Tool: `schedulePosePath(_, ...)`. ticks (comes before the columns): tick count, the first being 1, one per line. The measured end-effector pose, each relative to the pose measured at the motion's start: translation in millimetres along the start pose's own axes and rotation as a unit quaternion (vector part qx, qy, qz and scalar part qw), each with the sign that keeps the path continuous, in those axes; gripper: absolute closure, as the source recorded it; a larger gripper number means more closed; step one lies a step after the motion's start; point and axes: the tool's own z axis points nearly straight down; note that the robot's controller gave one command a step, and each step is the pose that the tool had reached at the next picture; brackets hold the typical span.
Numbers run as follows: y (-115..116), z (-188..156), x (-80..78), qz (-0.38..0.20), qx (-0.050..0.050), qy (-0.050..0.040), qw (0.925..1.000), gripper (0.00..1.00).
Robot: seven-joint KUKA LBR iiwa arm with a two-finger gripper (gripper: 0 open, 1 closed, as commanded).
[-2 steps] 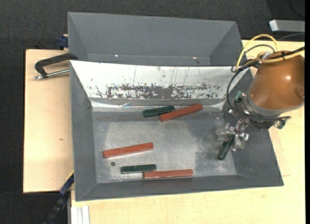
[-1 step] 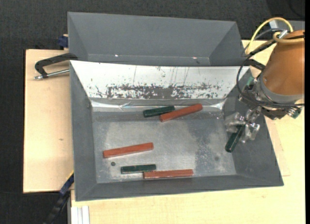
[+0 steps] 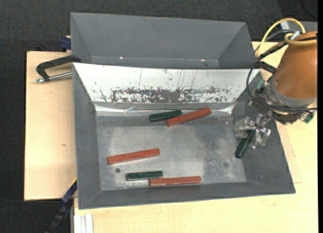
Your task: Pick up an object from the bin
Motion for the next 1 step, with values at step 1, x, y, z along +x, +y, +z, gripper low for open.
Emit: schedulePosePath(1,-1.4,-42.3,-0.7,-0.041,-0.001,0.0003,0.9992,1.0)
